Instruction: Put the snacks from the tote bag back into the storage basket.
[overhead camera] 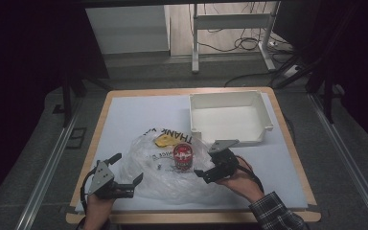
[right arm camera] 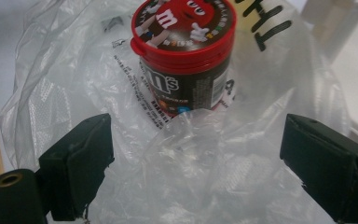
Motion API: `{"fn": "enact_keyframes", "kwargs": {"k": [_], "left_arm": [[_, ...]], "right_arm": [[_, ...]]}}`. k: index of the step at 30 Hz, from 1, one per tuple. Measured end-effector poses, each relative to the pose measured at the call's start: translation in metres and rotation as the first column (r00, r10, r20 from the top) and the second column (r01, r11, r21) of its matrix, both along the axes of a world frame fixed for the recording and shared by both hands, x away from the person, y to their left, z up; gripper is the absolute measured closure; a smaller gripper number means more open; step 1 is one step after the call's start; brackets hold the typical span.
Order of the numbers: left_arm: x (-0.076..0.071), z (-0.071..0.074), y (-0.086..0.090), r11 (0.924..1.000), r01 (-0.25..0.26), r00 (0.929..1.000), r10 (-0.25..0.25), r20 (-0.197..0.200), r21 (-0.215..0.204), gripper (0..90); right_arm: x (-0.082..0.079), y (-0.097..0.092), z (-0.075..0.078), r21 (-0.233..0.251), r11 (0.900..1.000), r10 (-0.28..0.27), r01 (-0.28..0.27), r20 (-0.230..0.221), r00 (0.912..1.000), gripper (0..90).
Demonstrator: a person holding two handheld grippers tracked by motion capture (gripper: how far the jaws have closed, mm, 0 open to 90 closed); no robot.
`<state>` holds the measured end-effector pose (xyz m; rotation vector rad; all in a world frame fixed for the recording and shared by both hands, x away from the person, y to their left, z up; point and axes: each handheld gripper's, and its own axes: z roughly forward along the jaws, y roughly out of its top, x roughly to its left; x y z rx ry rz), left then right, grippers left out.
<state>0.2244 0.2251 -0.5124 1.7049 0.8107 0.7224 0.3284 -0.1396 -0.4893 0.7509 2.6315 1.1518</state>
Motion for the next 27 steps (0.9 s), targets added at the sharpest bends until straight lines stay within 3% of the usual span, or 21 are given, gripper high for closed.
{"fn": "enact_keyframes", "kwargs": {"k": [13,19,27], "left_arm": [[0.000,0.000,0.000,1.0000,-0.001,1.0000,0.001,0.001,0.004,0.0],[0.000,0.000,0.000,1.0000,-0.001,1.0000,0.001,0.001,0.004,0.0],[0.000,0.000,0.000,1.0000,-0.001,1.0000,0.001,0.001,0.006,0.0]], "right_arm": [[0.006,0.019,0.000,-0.046,0.9988,0.017,-0.018,-0.004,0.9998,11.7],[0.015,0.032,0.000,-0.070,0.9972,0.021,-0.025,-0.058,0.9981,12.4],[0.021,0.046,-0.003,-0.113,0.9928,0.034,-0.041,-0.058,0.9977,12.9]]}}
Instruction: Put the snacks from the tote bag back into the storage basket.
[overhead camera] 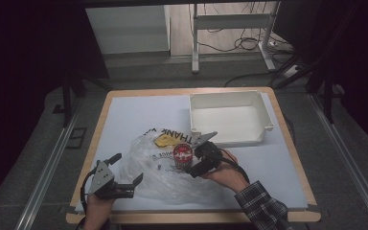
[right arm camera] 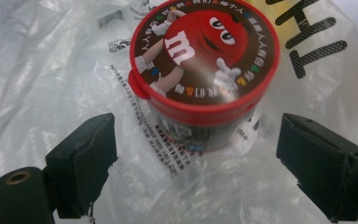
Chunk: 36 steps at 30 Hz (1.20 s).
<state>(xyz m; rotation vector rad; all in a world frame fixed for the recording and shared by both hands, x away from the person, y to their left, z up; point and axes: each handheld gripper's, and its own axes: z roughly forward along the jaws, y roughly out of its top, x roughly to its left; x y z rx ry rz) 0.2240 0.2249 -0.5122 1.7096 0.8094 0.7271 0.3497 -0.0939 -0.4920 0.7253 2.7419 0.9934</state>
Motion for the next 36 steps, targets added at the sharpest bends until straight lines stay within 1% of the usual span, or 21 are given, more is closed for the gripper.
{"fn": "enact_keyframes", "kwargs": {"k": [1,2,3,4,7,9,10,13,14,17,18,23,28,29,33,36], "left_arm": [[0.000,0.000,0.000,1.0000,0.001,1.0000,-0.001,0.000,0.000,0.0],[0.000,0.000,0.000,1.0000,0.001,1.0000,-0.001,0.000,0.000,0.0],[0.000,0.000,0.000,1.0000,0.002,1.0000,-0.002,0.000,0.002,0.0],[0.000,0.000,0.000,1.0000,0.002,1.0000,-0.002,0.000,0.002,0.0],[0.000,0.000,0.000,1.0000,0.002,1.0000,-0.002,-0.001,0.002,0.0],[0.000,0.000,0.000,1.0000,0.002,1.0000,-0.002,0.000,0.003,0.0],[0.000,0.000,0.000,1.0000,0.002,1.0000,-0.002,0.000,0.003,0.0],[0.000,0.000,0.000,1.0000,0.001,1.0000,-0.001,0.000,0.004,0.0],[0.000,0.000,0.000,1.0000,0.001,1.0000,-0.001,0.000,0.004,0.0],[0.000,0.000,0.000,1.0000,0.001,1.0000,-0.001,0.000,0.005,0.0],[0.000,0.000,0.000,1.0000,0.001,1.0000,-0.001,0.000,0.005,0.0],[0.000,0.000,-0.001,1.0000,0.001,1.0000,-0.001,0.000,0.009,0.0],[0.000,0.000,-0.001,0.9999,0.003,1.0000,-0.003,0.000,0.017,0.0],[0.000,0.000,-0.001,0.9998,0.003,1.0000,-0.003,0.000,0.018,0.0],[0.000,0.000,-0.001,0.9998,0.003,1.0000,-0.003,0.000,0.020,0.0],[0.000,0.000,-0.001,0.9998,0.003,1.0000,-0.003,0.000,0.020,0.0]], "right_arm": [[0.002,0.005,-0.001,-0.020,0.9998,0.008,-0.008,0.005,0.9999,14.4],[0.002,0.005,-0.001,-0.020,0.9998,0.008,-0.008,0.005,0.9999,14.4],[0.004,0.009,-0.001,-0.039,0.9991,0.014,-0.014,0.000,0.9999,16.1],[0.004,0.009,-0.001,-0.039,0.9991,0.014,-0.014,0.000,0.9999,16.1],[0.007,0.015,-0.001,-0.063,0.9978,0.019,-0.019,0.007,0.9998,16.8],[0.010,0.022,-0.001,-0.089,0.9958,0.020,-0.019,0.007,0.9998,17.3],[0.010,0.022,-0.001,-0.089,0.9958,0.020,-0.019,0.007,0.9998,17.3],[0.014,0.030,-0.002,-0.124,0.9917,0.037,-0.035,0.012,0.9993,18.1],[0.014,0.030,-0.002,-0.124,0.9917,0.037,-0.035,0.012,0.9993,18.1],[0.017,0.039,-0.004,-0.149,0.9879,0.043,-0.042,0.004,0.9991,18.8],[0.017,0.039,-0.004,-0.149,0.9879,0.043,-0.042,0.004,0.9991,18.8],[0.021,0.048,-0.007,-0.183,0.9821,0.047,-0.046,0.000,0.9989,20.2],[0.023,0.053,-0.009,-0.199,0.9787,0.052,-0.051,-0.001,0.9986,20.8],[0.024,0.055,-0.010,-0.205,0.9775,0.047,-0.047,-0.008,0.9989,21.5],[0.026,0.057,-0.010,-0.227,0.9730,0.043,-0.044,-0.008,0.9990,24.3],[0.027,0.057,-0.010,-0.225,0.9735,0.041,-0.043,-0.013,0.9991,25.1]]}}
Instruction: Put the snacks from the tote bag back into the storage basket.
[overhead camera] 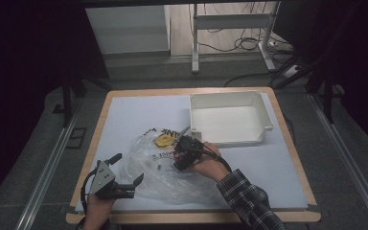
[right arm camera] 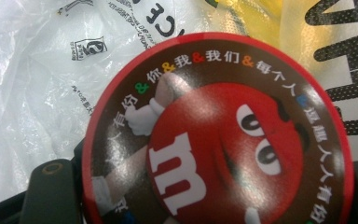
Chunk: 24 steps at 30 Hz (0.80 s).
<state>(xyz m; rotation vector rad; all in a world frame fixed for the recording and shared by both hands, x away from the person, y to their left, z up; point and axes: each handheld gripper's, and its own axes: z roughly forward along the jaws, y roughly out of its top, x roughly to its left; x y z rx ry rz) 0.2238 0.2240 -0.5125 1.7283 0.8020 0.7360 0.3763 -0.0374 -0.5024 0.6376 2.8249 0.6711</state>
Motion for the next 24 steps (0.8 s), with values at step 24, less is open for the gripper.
{"fn": "enact_keyframes", "kwargs": {"k": [24], "left_arm": [[0.000,0.000,0.000,1.0000,-0.003,1.0000,0.003,0.002,0.004,0.0]], "right_arm": [[-0.011,-0.001,0.022,0.011,0.9983,0.057,-0.057,0.007,0.9984,25.7]]}}
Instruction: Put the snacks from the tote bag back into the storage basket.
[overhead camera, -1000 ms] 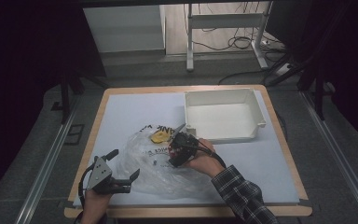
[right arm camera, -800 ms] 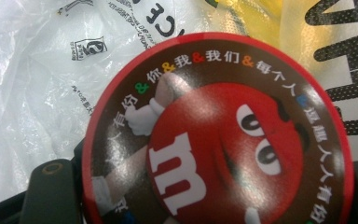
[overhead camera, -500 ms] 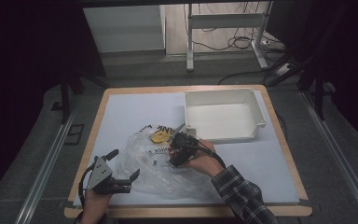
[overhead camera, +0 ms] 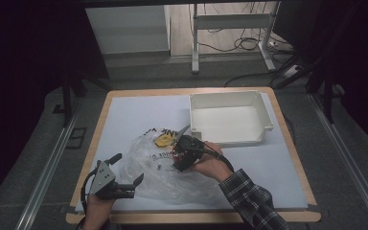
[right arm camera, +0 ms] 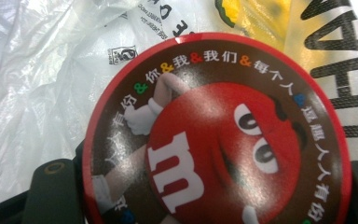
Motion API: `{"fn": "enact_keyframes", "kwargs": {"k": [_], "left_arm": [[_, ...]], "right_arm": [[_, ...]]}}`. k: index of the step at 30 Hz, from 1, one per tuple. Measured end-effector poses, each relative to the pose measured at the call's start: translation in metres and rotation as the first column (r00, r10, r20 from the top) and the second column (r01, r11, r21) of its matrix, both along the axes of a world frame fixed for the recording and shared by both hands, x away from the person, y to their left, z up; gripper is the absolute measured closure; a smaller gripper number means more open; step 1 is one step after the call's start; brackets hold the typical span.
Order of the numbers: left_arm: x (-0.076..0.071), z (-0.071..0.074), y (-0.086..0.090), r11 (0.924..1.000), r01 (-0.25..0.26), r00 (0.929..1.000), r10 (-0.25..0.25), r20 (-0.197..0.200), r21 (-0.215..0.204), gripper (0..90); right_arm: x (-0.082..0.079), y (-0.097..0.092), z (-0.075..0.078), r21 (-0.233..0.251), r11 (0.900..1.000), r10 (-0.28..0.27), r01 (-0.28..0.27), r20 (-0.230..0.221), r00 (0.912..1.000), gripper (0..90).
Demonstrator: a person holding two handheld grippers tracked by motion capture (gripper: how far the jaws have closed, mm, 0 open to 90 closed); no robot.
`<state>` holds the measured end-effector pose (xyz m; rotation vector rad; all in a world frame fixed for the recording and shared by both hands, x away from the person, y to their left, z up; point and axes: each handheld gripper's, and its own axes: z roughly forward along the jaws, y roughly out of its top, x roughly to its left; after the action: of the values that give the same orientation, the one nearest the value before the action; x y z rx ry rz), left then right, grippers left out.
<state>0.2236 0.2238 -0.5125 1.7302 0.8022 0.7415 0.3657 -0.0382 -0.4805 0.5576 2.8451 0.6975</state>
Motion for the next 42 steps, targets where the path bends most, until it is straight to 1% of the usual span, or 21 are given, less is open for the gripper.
{"fn": "enact_keyframes", "kwargs": {"k": [4,7,11,18,23,26,27,37,42], "left_arm": [[0.000,0.000,0.001,1.0000,-0.002,1.0000,0.002,0.002,-0.007,0.0],[0.000,0.001,0.002,0.9995,-0.003,1.0000,0.004,0.004,-0.030,0.0],[0.000,0.001,0.003,0.9991,-0.004,1.0000,0.004,0.005,-0.042,0.0],[0.000,0.001,0.003,0.9988,-0.003,1.0000,0.003,0.008,-0.049,0.0],[0.000,0.001,0.003,0.9989,-0.003,1.0000,0.004,0.008,-0.047,0.0],[0.000,0.001,0.003,0.9989,-0.005,1.0000,0.005,0.008,-0.047,0.0],[0.000,0.001,0.003,0.9988,-0.006,0.9999,0.007,0.009,-0.049,0.0],[-0.001,0.002,0.004,0.9981,-0.008,0.9999,0.008,0.011,-0.061,0.0],[-0.001,0.002,0.004,0.9982,-0.009,0.9999,0.009,0.011,-0.059,0.0]], "right_arm": [[-0.001,-0.004,0.005,0.008,1.0000,0.002,-0.002,-0.004,1.0000,25.7],[-0.002,-0.007,0.010,0.012,0.9999,0.005,-0.005,0.003,1.0000,25.7],[-0.003,-0.011,0.015,0.015,0.9999,0.006,-0.006,0.008,1.0000,25.7],[-0.004,-0.017,0.021,0.019,0.9998,0.007,-0.007,0.017,0.9998,25.7],[-0.003,-0.029,0.025,0.025,0.9997,-0.005,0.005,0.020,0.9998,25.7],[-0.003,-0.032,0.026,0.024,0.9997,-0.007,0.006,0.024,0.9997,25.7],[-0.003,-0.036,0.027,0.025,0.9996,-0.016,0.015,0.023,0.9996,25.7],[-0.003,-0.052,0.037,0.039,0.9985,-0.040,0.038,0.038,0.9985,25.7],[-0.002,-0.059,0.040,0.039,0.9980,-0.052,0.050,0.043,0.9977,25.7]]}}
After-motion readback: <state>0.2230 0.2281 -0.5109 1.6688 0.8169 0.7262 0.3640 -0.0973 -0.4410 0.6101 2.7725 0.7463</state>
